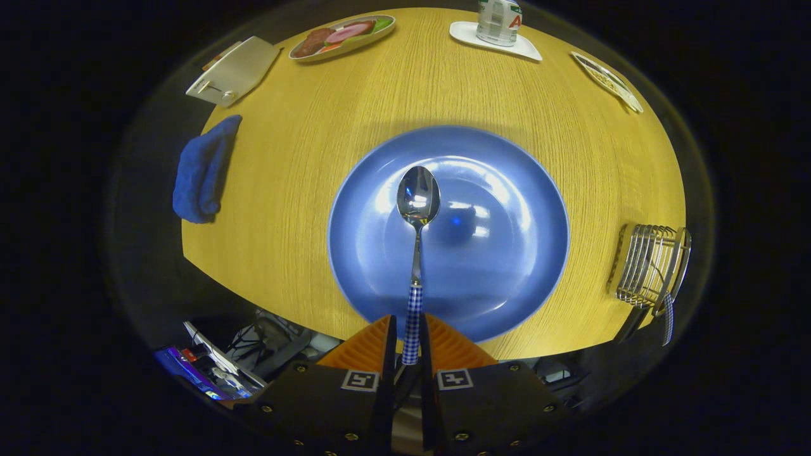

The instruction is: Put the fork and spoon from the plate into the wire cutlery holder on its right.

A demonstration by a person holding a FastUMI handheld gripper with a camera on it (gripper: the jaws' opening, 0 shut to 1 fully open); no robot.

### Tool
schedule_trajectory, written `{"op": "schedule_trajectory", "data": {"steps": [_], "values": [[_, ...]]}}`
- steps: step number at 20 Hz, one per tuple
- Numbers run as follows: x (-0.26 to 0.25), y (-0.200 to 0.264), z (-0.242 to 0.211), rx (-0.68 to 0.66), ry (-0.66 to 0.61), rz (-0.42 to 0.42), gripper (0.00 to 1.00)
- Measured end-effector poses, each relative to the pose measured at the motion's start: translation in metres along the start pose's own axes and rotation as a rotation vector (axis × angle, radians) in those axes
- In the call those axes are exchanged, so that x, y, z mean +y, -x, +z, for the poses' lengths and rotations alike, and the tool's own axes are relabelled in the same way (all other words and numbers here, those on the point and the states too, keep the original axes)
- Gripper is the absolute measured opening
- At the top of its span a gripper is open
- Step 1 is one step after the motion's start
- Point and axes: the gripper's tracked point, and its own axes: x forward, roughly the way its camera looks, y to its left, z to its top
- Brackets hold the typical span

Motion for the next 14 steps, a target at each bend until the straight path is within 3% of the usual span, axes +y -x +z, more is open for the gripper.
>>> {"op": "schedule_trajectory", "data": {"steps": [14], "values": [[-0.004, -0.028, 0.0, 0.041, 0.022, -0.027, 0.19]]}}
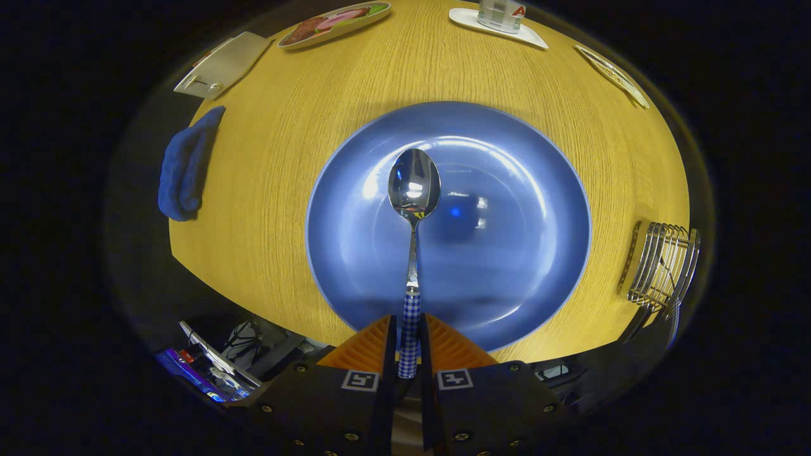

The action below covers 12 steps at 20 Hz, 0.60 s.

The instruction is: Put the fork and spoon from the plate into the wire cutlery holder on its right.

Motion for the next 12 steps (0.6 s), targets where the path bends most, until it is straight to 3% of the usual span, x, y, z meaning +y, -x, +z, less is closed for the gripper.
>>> {"op": "schedule_trajectory", "data": {"steps": [1, 4, 5, 9, 12], "values": [[-0.001, 0.007, -0.001, 0.001, 0.017, -0.007, 0.12], [0.003, 0.001, 0.001, -0.018, 0.041, 0.003, 0.12], [0.002, 0.008, 0.0, -0.014, 0.05, 0.008, 0.05], [-0.002, 0.034, -0.004, 0.013, 0.111, 0.08, 0.05], [-0.04, 0.06, -0.01, 0.023, 0.151, 0.02, 0.05]]}}
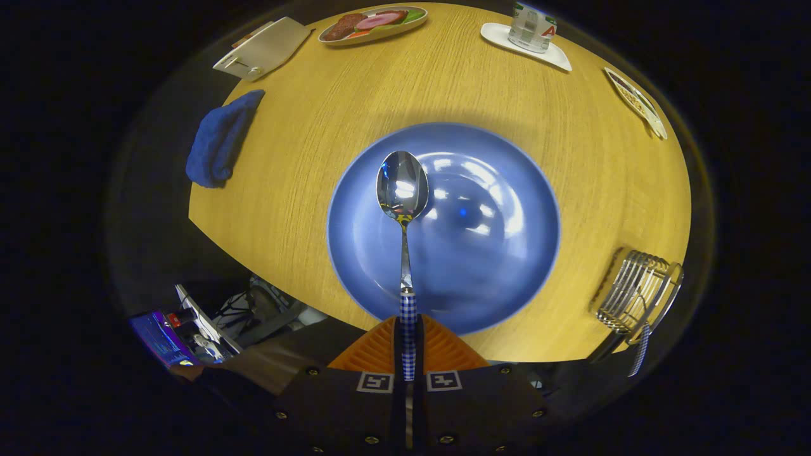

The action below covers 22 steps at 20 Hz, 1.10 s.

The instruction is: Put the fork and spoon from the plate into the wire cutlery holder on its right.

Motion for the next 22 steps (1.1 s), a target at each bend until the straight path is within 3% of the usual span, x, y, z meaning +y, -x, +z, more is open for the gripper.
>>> {"op": "schedule_trajectory", "data": {"steps": [5, 11, 22], "values": [[-0.021, 0.025, -0.014, 0.012, -0.048, 0.029, 0.05], [-0.065, 0.05, -0.04, 0.004, -0.105, -0.022, 0.05], [-0.117, 0.096, -0.09, 0.024, -0.218, 0.0, 0.05]]}}
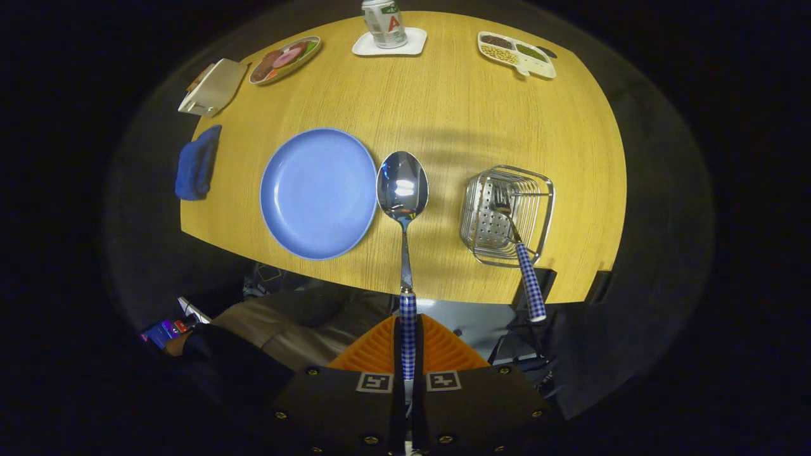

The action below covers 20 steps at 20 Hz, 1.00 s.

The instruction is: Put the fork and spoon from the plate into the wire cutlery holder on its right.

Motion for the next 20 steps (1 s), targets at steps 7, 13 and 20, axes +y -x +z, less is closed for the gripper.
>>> {"op": "schedule_trajectory", "data": {"steps": [7, 13, 20], "values": [[-0.027, 0.015, -0.021, 0.054, -0.095, 0.037, 0.05], [-0.047, 0.018, -0.031, 0.102, -0.159, 0.056, 0.05], [-0.07, 0.021, -0.031, 0.154, -0.162, 0.004, 0.05]]}}
